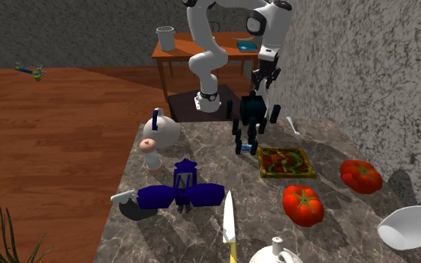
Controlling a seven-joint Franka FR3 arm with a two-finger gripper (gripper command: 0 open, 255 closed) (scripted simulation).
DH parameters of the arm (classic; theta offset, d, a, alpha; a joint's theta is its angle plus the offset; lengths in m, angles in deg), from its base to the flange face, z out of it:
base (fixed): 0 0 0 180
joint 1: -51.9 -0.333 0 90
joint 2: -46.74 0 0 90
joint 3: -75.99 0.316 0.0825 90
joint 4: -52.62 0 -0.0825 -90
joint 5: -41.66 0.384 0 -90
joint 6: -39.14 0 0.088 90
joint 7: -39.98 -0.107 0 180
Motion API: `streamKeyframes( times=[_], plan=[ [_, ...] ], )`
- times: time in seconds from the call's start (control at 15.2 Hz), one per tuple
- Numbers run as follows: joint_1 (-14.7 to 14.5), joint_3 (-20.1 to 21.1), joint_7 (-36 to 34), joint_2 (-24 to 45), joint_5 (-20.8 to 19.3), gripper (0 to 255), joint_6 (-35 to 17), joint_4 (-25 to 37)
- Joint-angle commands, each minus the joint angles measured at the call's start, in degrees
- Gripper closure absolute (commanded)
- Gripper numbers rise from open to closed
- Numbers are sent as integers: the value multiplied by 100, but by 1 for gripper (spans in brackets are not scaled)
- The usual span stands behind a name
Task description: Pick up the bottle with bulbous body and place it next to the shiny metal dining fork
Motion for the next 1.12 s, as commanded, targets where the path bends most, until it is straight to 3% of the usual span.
streamKeyframes(
  times=[0.0, 0.53, 0.99, 1.06],
  plan=[
    [-4, 9, 1, 13, 8, 255, -166, -147],
    [-10, 45, 4, 186, 28, 255, -796, -604],
    [-10, 45, 4, 188, 27, 255, -796, -602],
    [-10, 45, 4, 187, 27, 0, -796, -602]
  ],
)
